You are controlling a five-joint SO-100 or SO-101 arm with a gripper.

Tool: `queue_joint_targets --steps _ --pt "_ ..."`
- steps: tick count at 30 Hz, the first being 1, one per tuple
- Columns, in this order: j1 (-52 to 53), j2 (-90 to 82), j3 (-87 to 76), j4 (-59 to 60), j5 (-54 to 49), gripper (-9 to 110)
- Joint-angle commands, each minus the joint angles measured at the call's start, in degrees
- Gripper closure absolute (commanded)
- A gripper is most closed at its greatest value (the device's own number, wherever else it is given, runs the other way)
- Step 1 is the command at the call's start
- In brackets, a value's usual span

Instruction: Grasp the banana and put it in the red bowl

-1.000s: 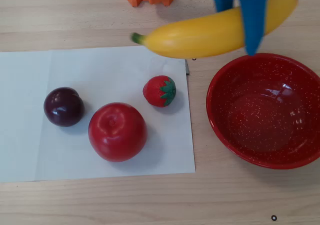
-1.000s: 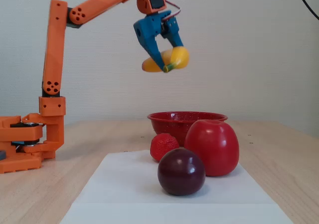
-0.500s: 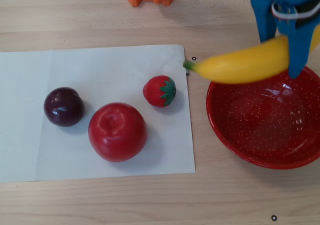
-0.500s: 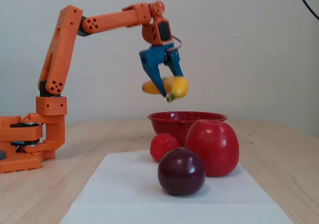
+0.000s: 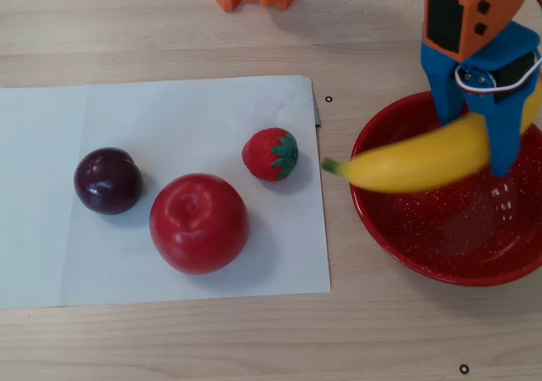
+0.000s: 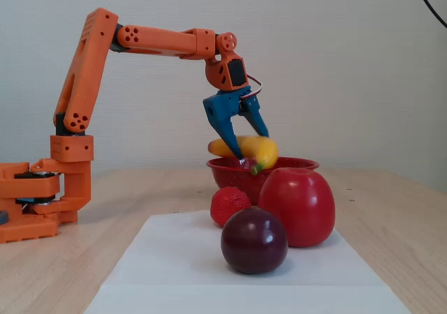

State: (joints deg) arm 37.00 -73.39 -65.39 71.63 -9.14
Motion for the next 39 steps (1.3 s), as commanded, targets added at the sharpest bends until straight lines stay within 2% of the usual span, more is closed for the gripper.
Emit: queue_joint_targets --steps 1,5,12,15,22,30,39 --pt "-1.58 -4.04 3.6 0.26 1.05 63" --pt "-1.93 -4.57 4.66 2.29 0.53 61" --pt "-3.6 -5.98 12.57 8.53 -0.44 71" --pt "-4.83 -7.03 16.87 12.22 -0.53 77" --pt "-8.09 -9.67 26.37 19.42 0.26 100" --pt "-12.74 -15.12 27.95 25.84 0.7 101" --pt "-20.21 -29.88 12.3 21.45 2.64 101"
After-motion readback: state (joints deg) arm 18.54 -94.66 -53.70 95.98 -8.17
